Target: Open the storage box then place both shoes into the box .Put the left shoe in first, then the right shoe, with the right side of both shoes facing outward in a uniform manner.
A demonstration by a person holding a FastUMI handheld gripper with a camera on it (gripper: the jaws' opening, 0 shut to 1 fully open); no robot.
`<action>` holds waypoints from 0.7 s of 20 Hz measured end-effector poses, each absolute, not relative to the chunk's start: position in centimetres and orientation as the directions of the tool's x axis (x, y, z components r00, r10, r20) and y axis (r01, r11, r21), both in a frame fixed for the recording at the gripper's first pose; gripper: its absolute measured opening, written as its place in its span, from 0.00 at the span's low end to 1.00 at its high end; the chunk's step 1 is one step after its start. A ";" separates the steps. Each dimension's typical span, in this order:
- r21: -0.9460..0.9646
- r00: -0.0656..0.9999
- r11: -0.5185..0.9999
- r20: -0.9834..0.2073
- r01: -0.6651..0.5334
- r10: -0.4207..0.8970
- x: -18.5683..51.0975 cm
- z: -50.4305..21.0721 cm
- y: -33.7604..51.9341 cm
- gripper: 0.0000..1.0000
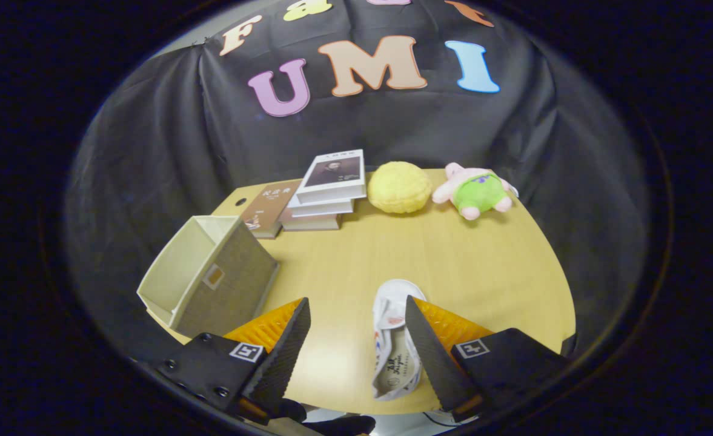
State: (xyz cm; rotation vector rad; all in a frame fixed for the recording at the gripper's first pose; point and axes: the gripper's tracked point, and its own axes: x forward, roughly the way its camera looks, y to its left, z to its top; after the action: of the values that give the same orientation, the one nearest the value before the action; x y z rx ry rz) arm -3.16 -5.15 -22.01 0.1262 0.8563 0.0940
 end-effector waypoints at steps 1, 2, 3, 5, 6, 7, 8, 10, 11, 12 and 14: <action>0.135 0.642 0.991 -0.758 -0.022 0.118 -3.4 -22.9 -6.0 0.99; 0.125 0.631 0.992 -0.768 -0.018 0.108 -3.7 -23.6 -6.8 0.99; 0.109 0.616 0.994 -0.782 -0.017 0.096 -4.1 -24.5 -7.6 0.99; 0.051 0.580 0.998 -0.813 -0.034 0.061 -5.0 -26.4 -9.4 0.99; 0.016 0.560 0.999 -0.827 -0.049 0.041 -5.5 -27.6 -10.3 0.99; -0.012 0.542 0.998 -0.840 -0.065 0.025 -6.2 -28.4 -11.1 0.99; -0.032 0.526 0.996 -0.850 -0.082 0.017 -6.7 -29.3 -11.7 0.99; -0.052 0.501 0.992 -0.865 -0.113 0.011 -6.7 -31.0 -12.1 0.99; -0.058 0.491 0.991 -0.871 -0.125 0.011 -6.7 -31.8 -12.2 0.99; -0.057 0.479 0.989 -0.878 -0.136 0.015 -6.8 -32.5 -12.1 0.99; -0.055 0.473 0.988 -0.881 -0.148 0.022 -6.6 -33.1 -12.0 0.98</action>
State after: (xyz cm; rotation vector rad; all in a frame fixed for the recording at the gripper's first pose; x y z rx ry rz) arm -6.65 -12.02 -33.08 -0.1291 1.0743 0.1041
